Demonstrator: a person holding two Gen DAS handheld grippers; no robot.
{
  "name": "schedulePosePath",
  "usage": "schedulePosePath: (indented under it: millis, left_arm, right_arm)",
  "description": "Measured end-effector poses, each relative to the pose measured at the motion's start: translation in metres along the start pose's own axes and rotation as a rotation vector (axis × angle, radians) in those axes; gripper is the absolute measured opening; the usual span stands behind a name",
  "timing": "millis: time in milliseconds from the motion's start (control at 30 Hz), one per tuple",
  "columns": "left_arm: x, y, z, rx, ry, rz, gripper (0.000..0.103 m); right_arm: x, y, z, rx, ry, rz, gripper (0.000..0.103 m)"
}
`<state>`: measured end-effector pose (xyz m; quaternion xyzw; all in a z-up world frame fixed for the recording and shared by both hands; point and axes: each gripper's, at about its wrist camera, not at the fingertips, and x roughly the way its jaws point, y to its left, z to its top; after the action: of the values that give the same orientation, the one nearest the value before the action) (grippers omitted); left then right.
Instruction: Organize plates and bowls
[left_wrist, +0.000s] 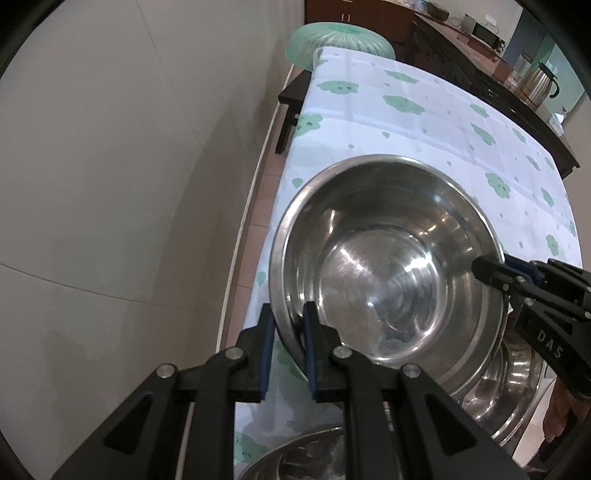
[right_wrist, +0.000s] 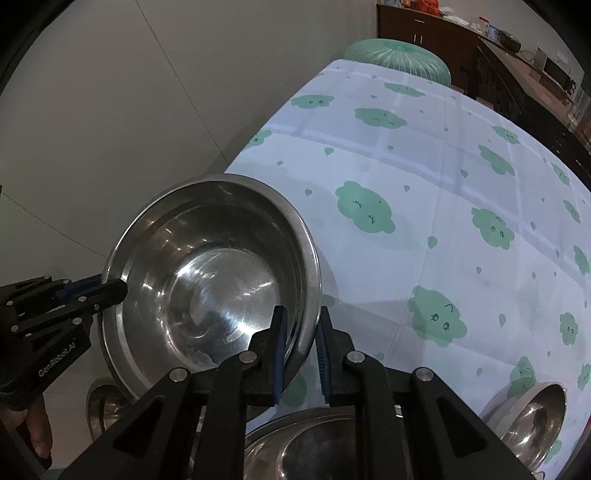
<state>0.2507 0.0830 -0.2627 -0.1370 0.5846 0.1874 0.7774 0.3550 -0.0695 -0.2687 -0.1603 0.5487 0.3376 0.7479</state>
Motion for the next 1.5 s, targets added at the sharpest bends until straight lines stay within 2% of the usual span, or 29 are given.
schedulePosePath:
  millis: [667,1500]
  left_arm:
    - [-0.027,0.003,-0.012,-0.001,-0.044,0.002,0.013]
    - [-0.057,0.013,-0.041,-0.012,-0.074,-0.011,0.012]
  right_arm:
    - [-0.027,0.012,-0.007,-0.014,-0.050,0.001,0.017]
    - [-0.060,0.033,-0.036,-0.035,-0.096,0.008,0.017]
